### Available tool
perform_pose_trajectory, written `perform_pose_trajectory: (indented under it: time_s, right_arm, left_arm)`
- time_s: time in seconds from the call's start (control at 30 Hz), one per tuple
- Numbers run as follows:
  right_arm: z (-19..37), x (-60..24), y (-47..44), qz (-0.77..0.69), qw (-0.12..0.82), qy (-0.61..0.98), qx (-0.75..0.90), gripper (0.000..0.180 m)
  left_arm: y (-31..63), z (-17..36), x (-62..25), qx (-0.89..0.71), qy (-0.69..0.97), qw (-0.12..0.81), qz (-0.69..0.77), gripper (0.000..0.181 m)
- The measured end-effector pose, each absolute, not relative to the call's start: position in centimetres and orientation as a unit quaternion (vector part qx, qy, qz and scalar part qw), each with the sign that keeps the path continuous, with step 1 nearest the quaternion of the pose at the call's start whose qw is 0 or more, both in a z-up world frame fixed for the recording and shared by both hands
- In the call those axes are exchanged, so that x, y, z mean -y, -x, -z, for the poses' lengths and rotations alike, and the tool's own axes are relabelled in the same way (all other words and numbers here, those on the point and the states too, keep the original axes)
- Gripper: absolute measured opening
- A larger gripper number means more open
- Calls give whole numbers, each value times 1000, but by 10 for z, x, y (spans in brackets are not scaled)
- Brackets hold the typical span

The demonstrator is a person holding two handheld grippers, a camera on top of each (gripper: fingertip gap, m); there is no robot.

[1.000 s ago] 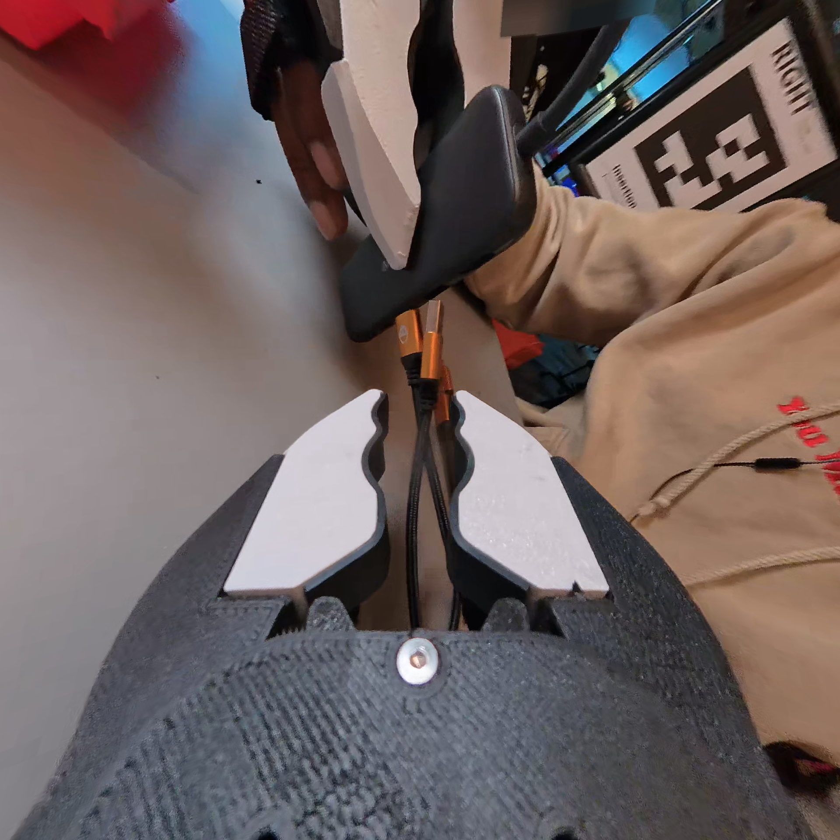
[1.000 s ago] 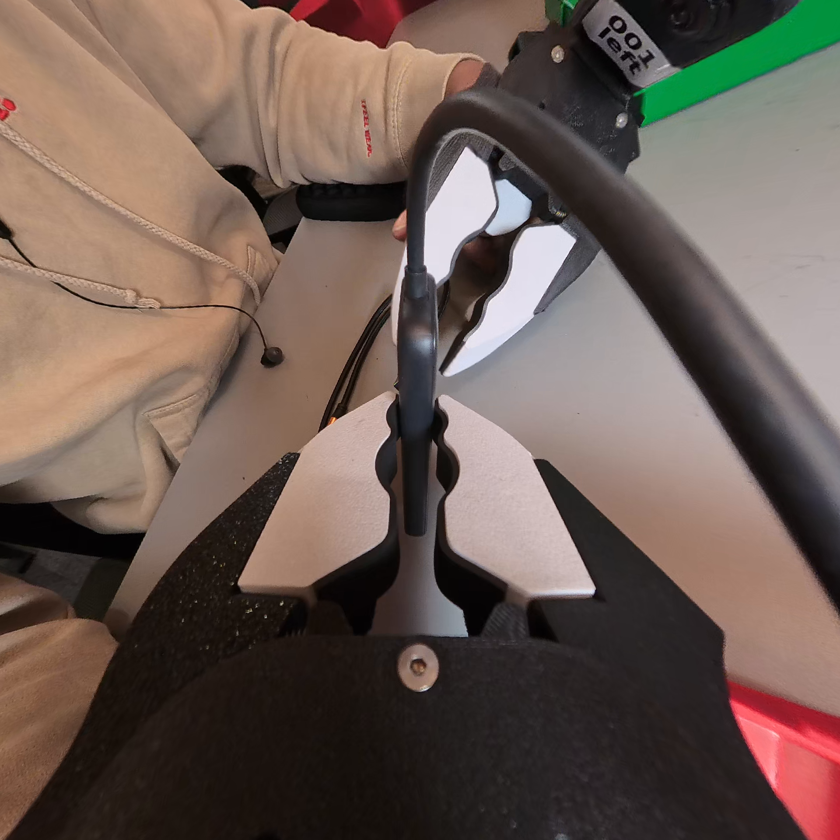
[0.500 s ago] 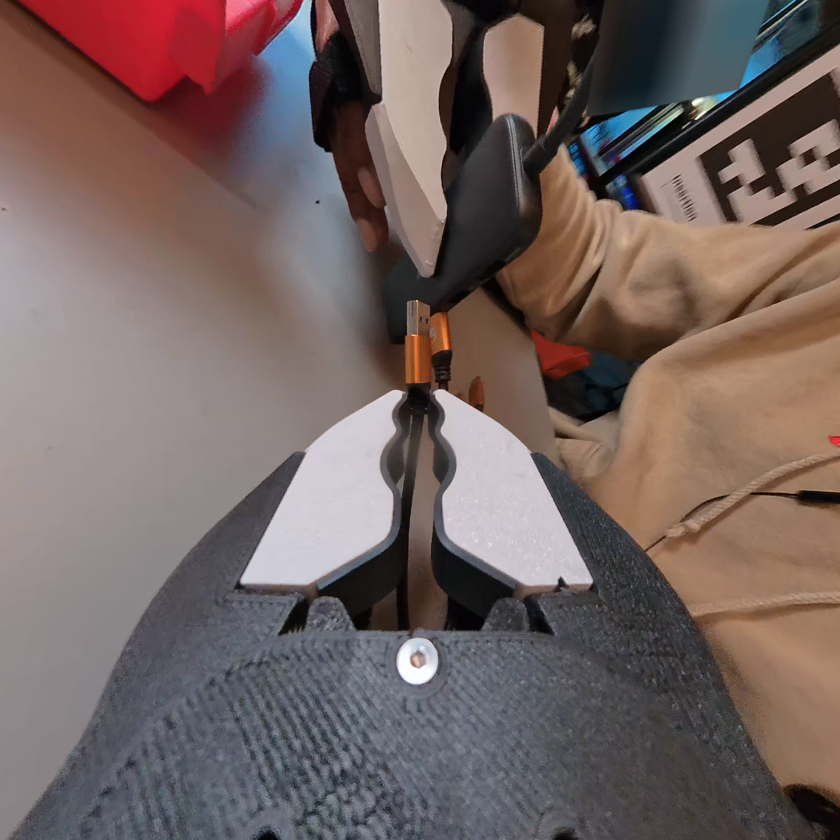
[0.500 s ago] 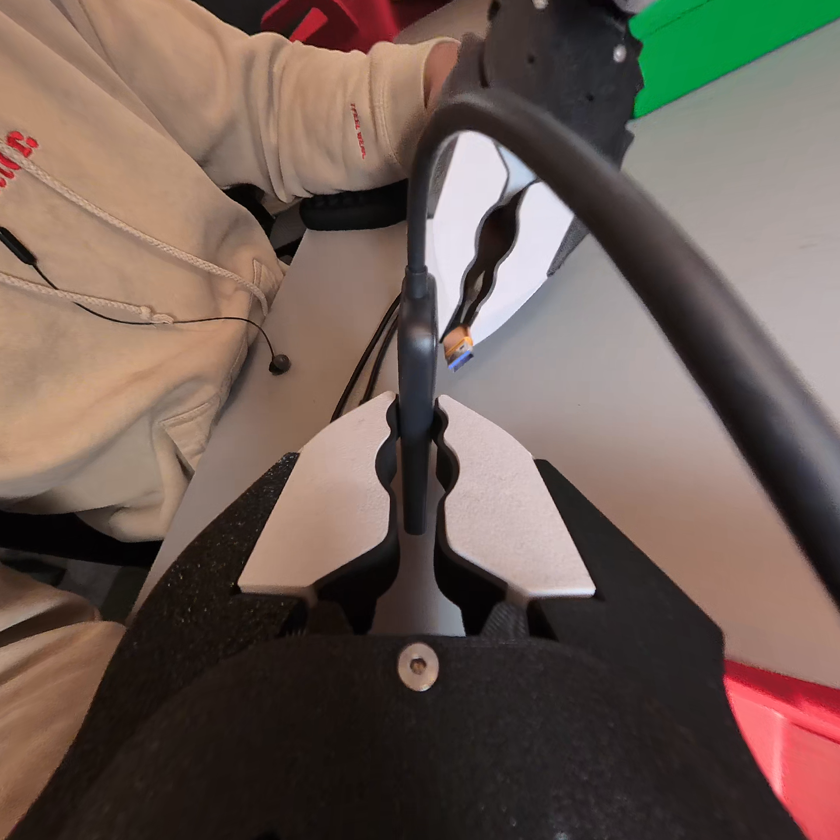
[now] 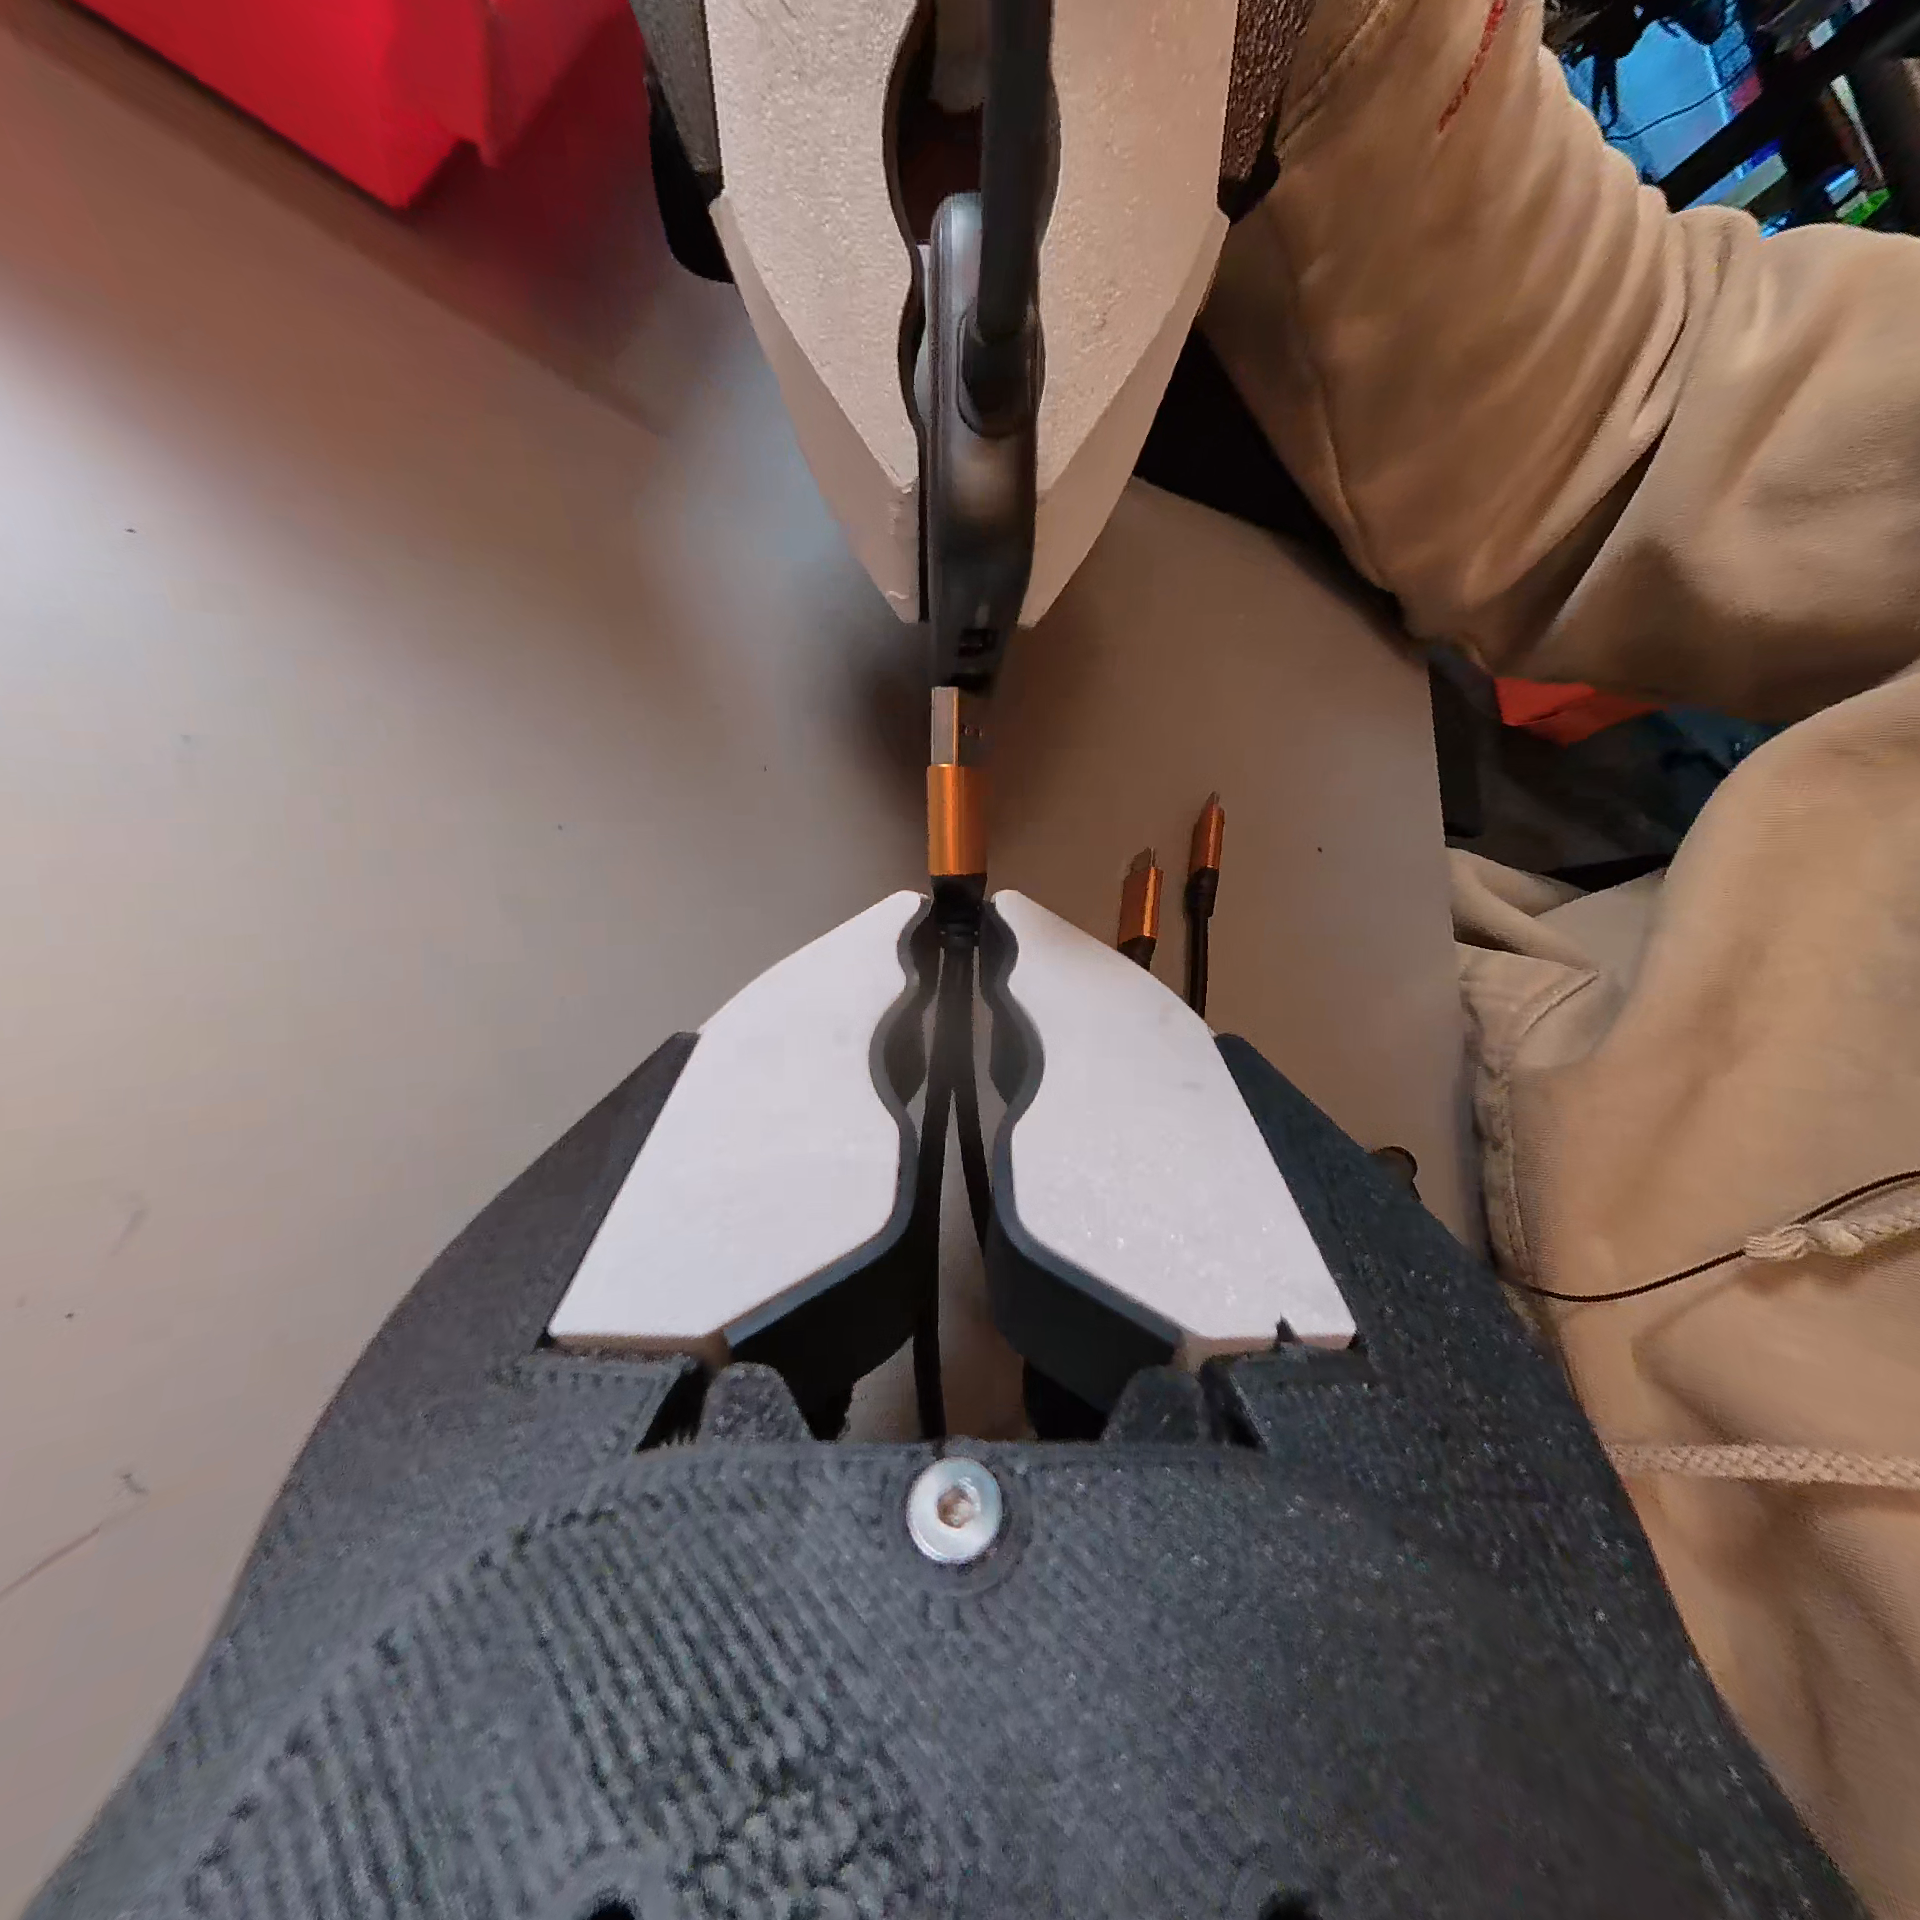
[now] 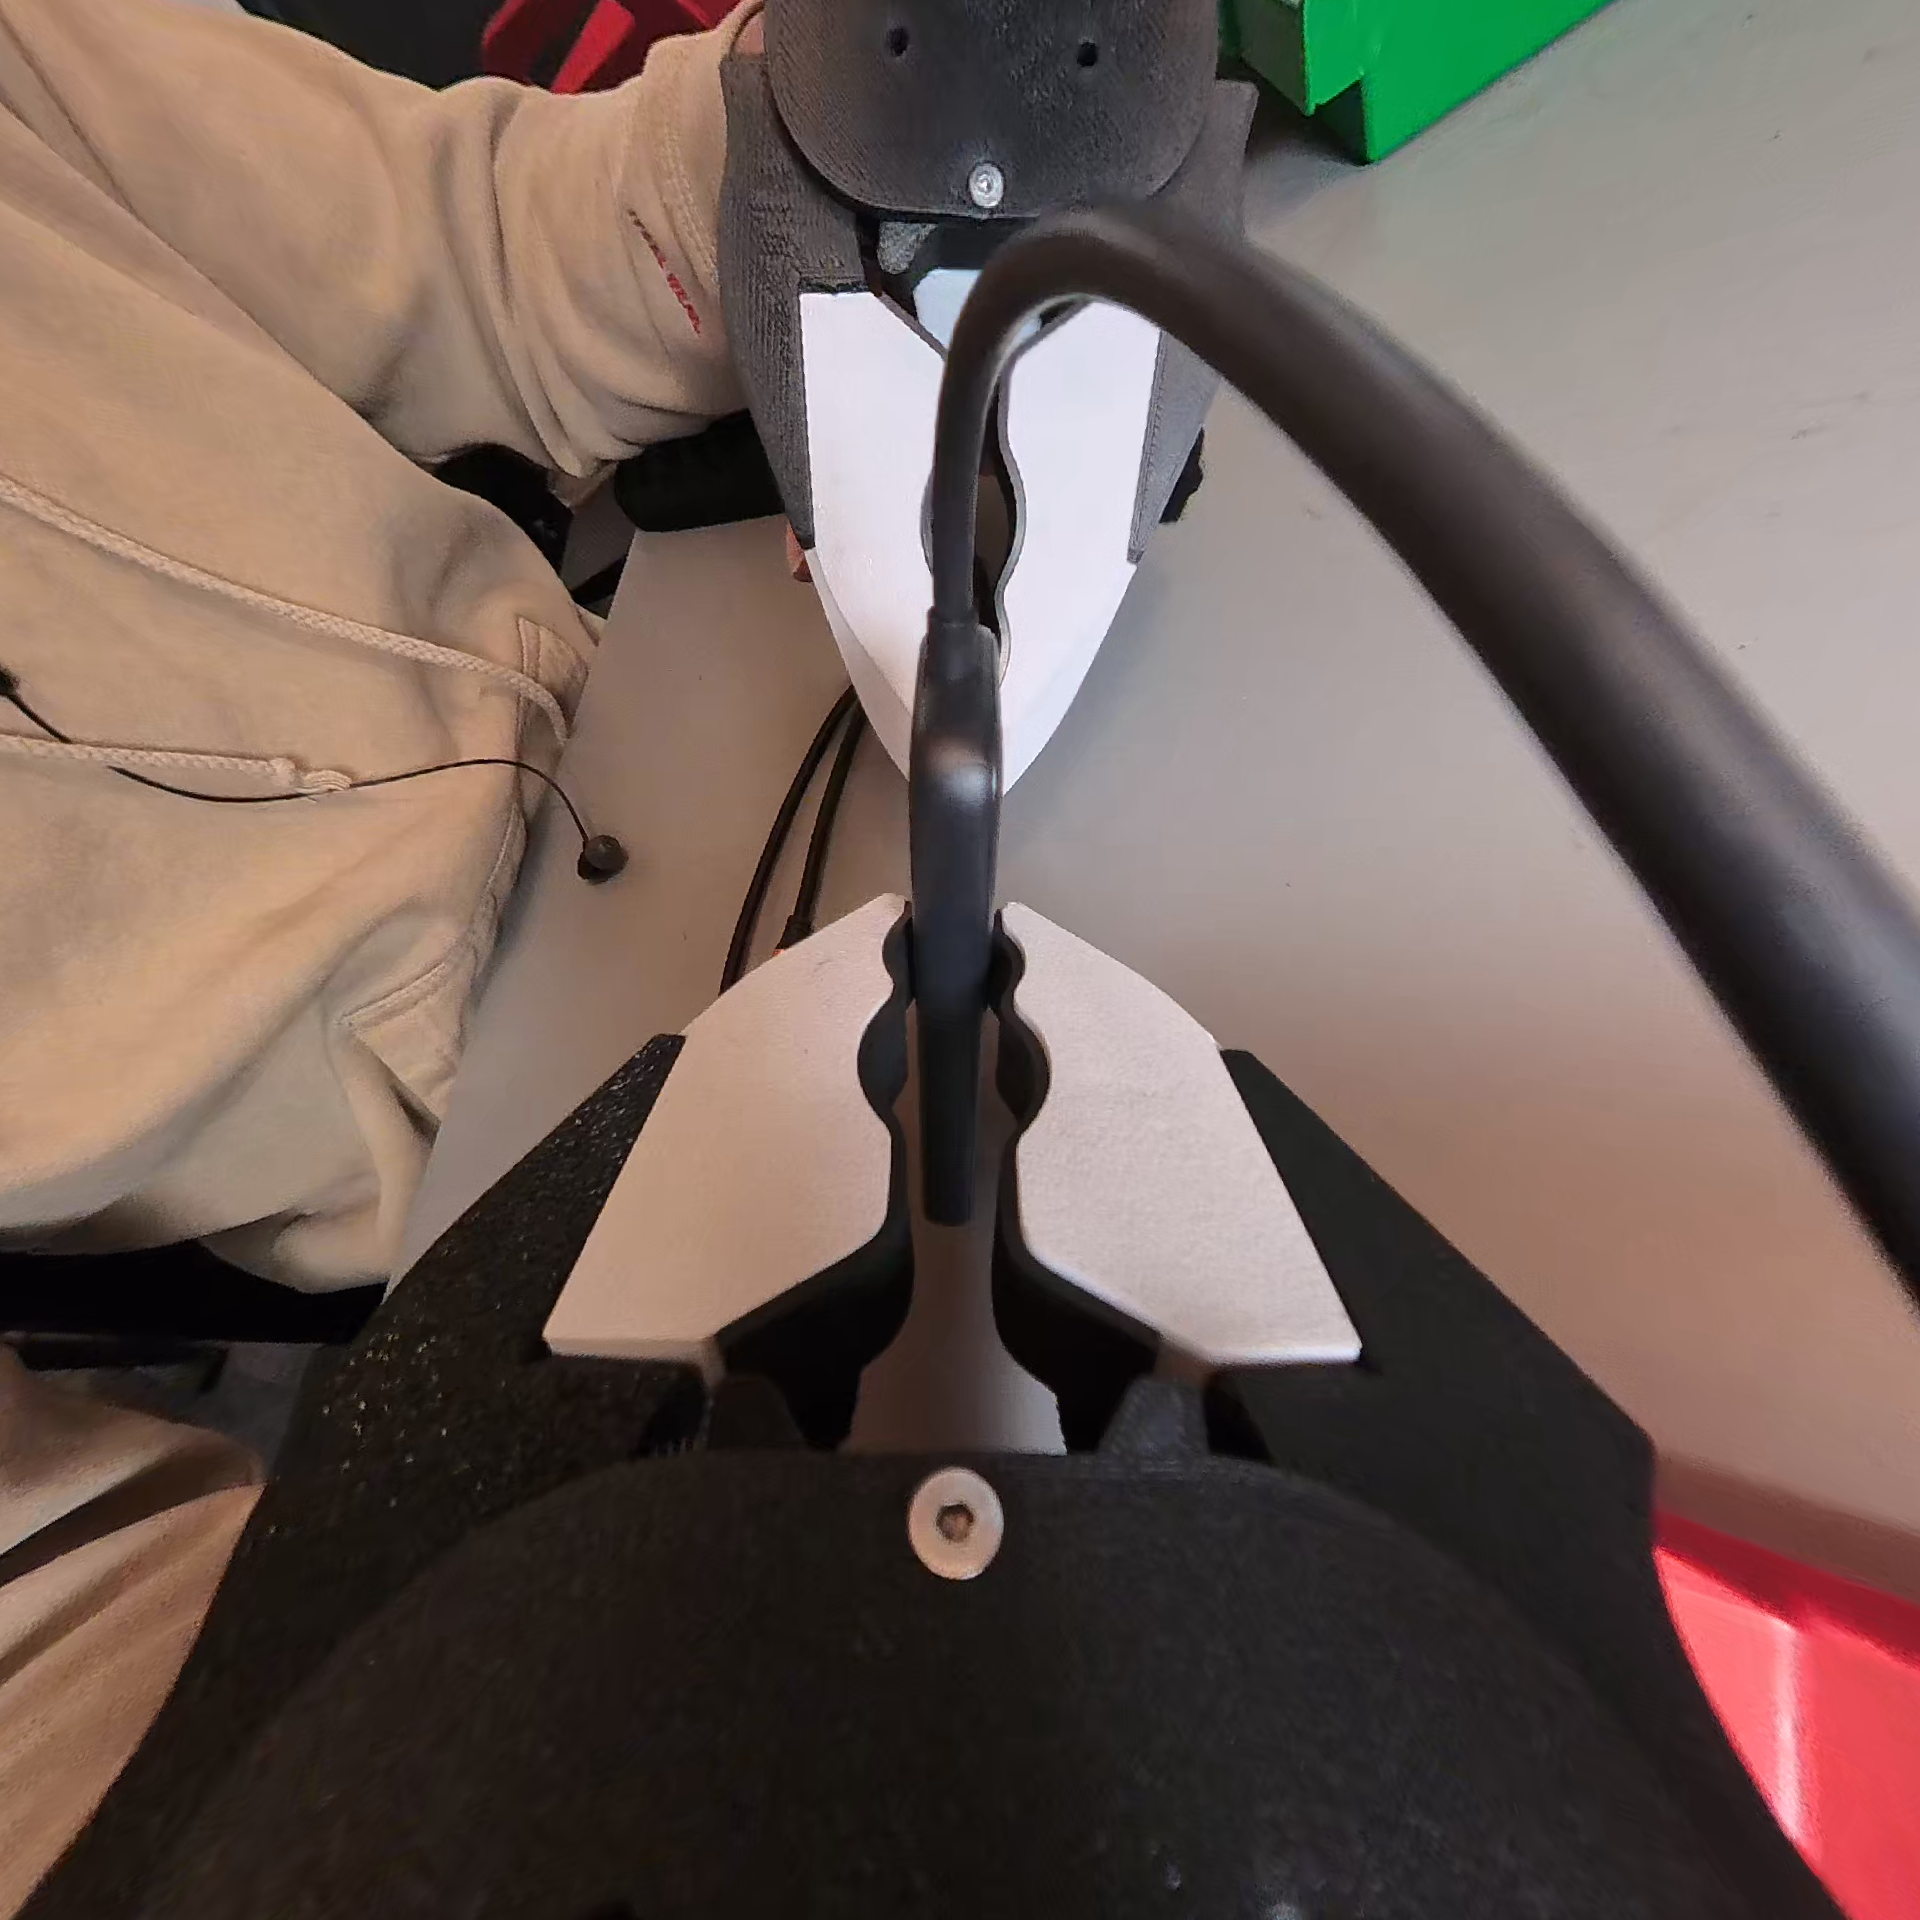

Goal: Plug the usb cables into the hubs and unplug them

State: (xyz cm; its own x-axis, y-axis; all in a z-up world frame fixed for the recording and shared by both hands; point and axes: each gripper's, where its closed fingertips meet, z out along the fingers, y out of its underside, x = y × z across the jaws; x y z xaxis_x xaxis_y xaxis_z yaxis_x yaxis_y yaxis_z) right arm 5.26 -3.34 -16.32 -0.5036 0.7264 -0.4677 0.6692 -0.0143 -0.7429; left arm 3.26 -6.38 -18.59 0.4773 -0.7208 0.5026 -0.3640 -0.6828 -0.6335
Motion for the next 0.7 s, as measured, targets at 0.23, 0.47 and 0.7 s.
perform_pose_trajectory:
  time_s: [0.23, 0.47, 0.7]
  right_arm:
    - [165, 30, -48, -502, 35, 512, 696, 11]
    - [165, 27, -44, -497, 45, 520, 693, 12]
    - [160, 27, -39, -506, 61, 517, 688, 12]
  left_arm:
    - [-24, 187, 57, -340, 843, 248, 337, 7]
    - [-23, 186, 57, -351, 843, 255, 318, 8]
    - [-20, 185, 52, -341, 847, 265, 310, 8]
